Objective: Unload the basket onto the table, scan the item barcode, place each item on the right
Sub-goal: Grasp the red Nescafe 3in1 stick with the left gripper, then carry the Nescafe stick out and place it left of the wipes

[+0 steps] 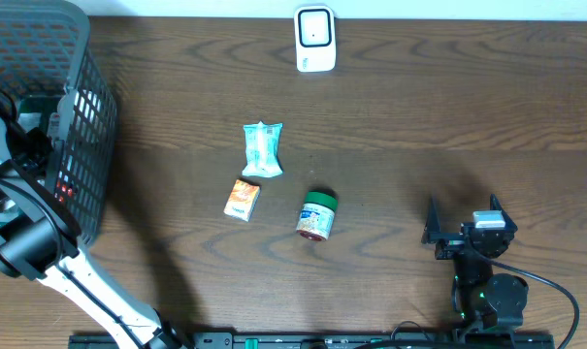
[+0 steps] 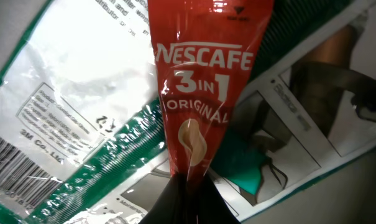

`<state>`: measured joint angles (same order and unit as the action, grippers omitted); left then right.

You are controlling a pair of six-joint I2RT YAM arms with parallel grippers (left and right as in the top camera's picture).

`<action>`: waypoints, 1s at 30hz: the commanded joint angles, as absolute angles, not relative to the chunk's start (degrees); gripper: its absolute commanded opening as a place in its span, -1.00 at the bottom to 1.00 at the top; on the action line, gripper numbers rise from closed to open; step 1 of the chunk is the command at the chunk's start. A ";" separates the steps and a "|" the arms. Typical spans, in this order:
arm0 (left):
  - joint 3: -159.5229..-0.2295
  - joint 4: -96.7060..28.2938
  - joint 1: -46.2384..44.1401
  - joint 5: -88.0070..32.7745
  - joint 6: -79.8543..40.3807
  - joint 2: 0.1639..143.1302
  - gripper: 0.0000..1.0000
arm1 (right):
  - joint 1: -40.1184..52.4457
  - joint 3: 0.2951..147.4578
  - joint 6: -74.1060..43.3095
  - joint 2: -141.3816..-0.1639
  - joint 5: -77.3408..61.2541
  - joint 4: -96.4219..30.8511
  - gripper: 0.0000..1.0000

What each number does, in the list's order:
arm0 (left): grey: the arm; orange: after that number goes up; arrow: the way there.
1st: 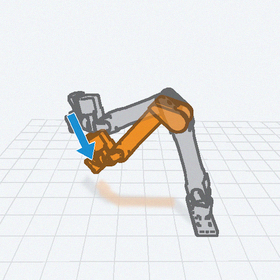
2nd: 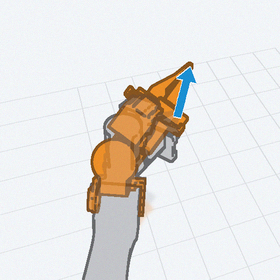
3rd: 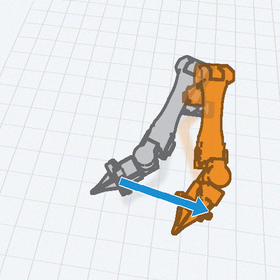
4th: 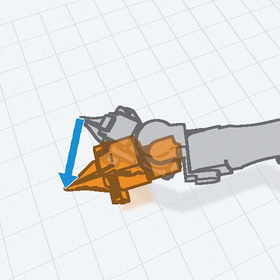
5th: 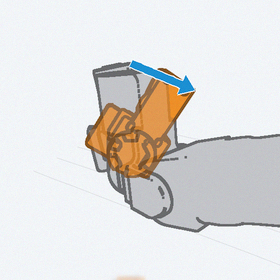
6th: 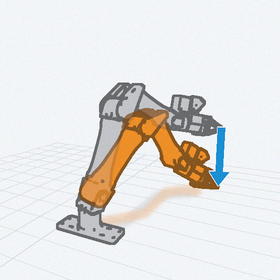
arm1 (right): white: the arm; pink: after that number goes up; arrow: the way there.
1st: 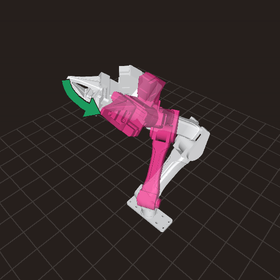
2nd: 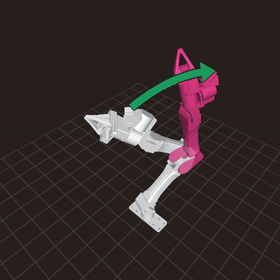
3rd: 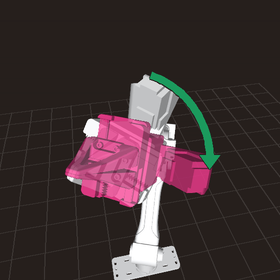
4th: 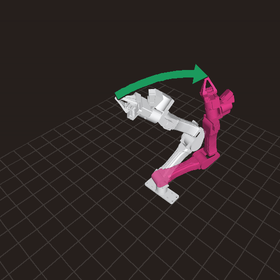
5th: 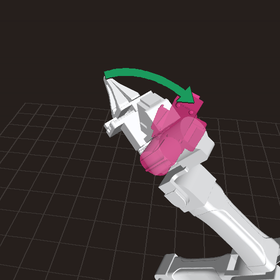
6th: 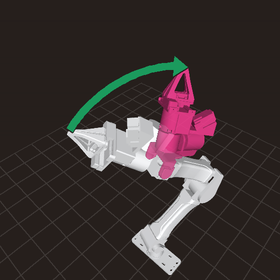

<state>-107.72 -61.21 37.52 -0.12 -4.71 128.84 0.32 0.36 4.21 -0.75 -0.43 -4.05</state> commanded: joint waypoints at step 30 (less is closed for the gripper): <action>-115.13 -76.75 20.27 -64.10 10.81 98.76 -0.85 | 0.47 0.30 4.78 -0.78 -0.71 -4.29 0.98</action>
<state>-115.48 -74.59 24.97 -59.22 1.93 98.74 0.32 0.36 4.21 -0.75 -0.43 -4.03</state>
